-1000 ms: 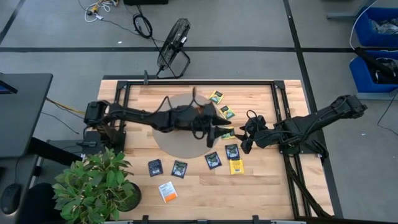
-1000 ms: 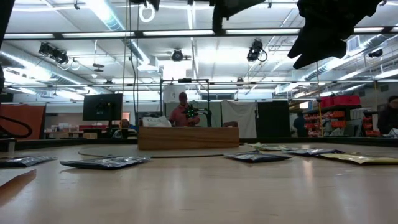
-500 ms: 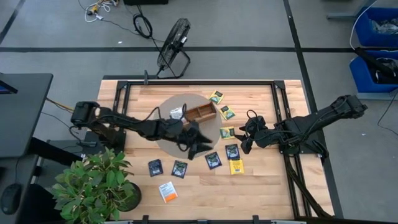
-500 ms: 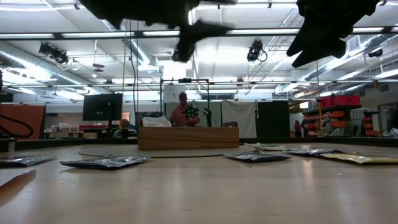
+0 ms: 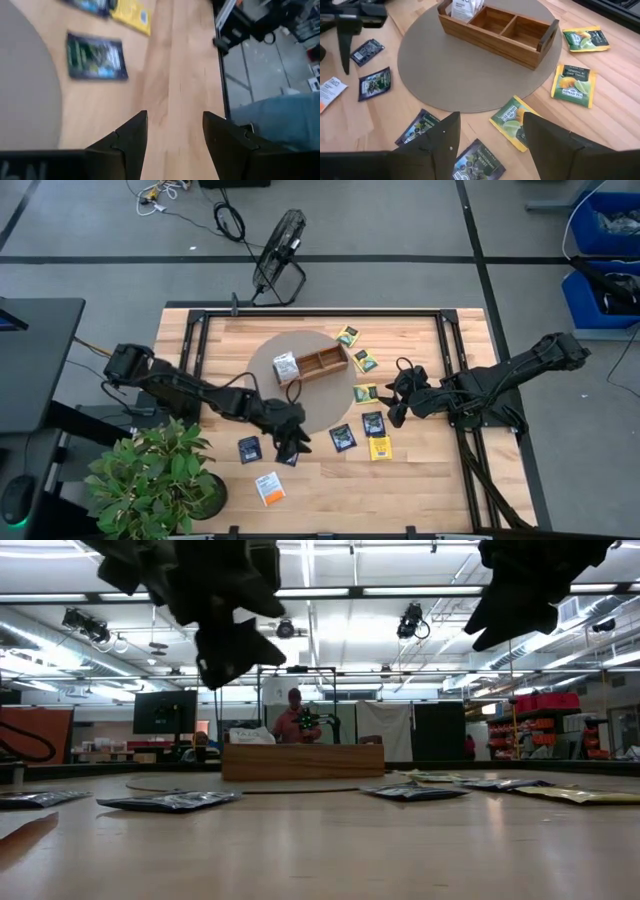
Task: Pick & Place Tea
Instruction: Put the white tea bag into the left section of the wooden organizer
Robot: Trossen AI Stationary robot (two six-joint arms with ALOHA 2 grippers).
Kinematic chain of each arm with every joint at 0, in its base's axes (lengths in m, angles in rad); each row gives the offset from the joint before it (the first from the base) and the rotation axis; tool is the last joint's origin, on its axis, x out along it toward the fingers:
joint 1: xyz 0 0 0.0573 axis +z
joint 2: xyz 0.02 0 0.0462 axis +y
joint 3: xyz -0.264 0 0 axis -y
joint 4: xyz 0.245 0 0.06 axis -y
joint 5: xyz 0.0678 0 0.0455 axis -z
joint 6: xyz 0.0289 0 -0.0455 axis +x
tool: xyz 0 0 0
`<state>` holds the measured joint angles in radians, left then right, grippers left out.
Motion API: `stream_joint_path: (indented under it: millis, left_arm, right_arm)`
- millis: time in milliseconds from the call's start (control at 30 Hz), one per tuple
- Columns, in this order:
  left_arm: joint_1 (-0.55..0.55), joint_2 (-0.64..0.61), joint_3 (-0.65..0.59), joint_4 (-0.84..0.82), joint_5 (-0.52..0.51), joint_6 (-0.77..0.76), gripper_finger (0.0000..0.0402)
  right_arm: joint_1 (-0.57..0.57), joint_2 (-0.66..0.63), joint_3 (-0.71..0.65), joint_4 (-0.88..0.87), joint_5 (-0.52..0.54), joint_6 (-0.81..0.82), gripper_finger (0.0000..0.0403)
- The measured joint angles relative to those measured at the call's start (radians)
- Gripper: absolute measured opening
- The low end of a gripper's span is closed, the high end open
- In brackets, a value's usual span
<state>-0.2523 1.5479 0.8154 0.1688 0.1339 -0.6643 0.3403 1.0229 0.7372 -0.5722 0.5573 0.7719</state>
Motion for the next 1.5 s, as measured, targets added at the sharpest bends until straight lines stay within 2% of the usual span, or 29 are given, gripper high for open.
stream_joint_path:
  millis: [200,533,833,967,1100,1500]
  left_arm:
    - [-0.030,-0.003,0.000,-0.074,-0.003,-0.052,0.0194]
    - [-0.121,-0.011,0.002,-0.219,0.113,-0.144,0.0194]
    - [-0.199,-0.011,0.002,-0.238,0.125,-0.198,0.0194]
    - [-0.234,-0.011,0.002,-0.346,0.131,-0.169,0.0194]
    - [-0.235,-0.011,0.002,-0.449,0.083,-0.123,0.0194]
    - [-0.253,-0.004,0.002,-0.458,0.033,-0.001,0.0194]
  right_arm:
    - [0.000,0.000,0.000,-0.005,-0.038,-0.072,0.0224]
    - [0.003,0.000,0.000,-0.006,-0.052,-0.112,0.0224]
    - [0.003,0.000,0.000,-0.006,-0.051,-0.111,0.0224]
    - [0.001,0.000,0.000,-0.006,-0.049,-0.112,0.0224]
    - [-0.006,0.000,0.000,-0.007,-0.049,-0.116,0.0224]
    - [-0.012,0.001,0.000,-0.077,-0.019,-0.095,0.0224]
